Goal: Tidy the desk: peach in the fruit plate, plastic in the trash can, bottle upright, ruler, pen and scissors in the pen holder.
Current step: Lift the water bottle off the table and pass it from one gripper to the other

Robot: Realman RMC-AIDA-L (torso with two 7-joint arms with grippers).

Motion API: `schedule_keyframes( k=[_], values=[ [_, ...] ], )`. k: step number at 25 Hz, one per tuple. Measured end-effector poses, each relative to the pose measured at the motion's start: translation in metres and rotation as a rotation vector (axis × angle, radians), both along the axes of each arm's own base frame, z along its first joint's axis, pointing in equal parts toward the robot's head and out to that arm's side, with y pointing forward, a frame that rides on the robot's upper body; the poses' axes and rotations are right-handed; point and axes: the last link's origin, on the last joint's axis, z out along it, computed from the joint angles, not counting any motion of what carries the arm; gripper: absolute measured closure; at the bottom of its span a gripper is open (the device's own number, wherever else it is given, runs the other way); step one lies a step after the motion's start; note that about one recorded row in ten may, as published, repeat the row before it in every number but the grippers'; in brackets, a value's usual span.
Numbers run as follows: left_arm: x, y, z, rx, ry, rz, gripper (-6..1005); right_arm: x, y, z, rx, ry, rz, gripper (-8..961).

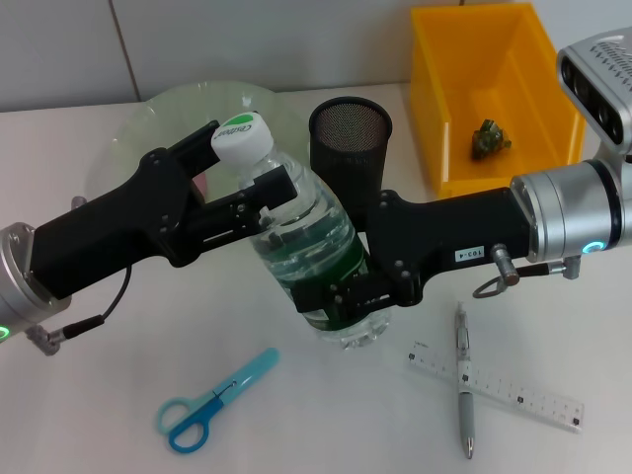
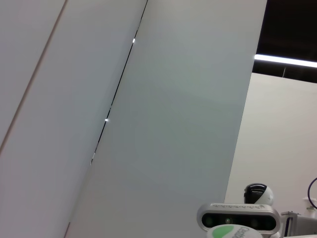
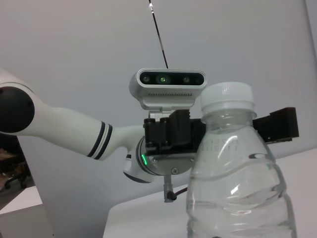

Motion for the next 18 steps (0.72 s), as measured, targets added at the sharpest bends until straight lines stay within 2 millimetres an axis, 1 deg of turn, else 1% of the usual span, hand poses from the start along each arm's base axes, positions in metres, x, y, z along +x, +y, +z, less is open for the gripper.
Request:
schedule_keyframes(
  k=[13, 18],
  values=[
    [-0.0022, -0.0010, 0.0015, 0.000, 0.005, 0.002, 177, -0.0005, 0.0002, 0.0010, 0.002, -0.004, 0.009, 187],
    [-0.0023, -0.0015, 0.0019, 0.000, 0.003, 0.000, 356, 0.0001, -0.0001, 0.0013, 0.003, -0.005, 0.009, 187]
  ],
)
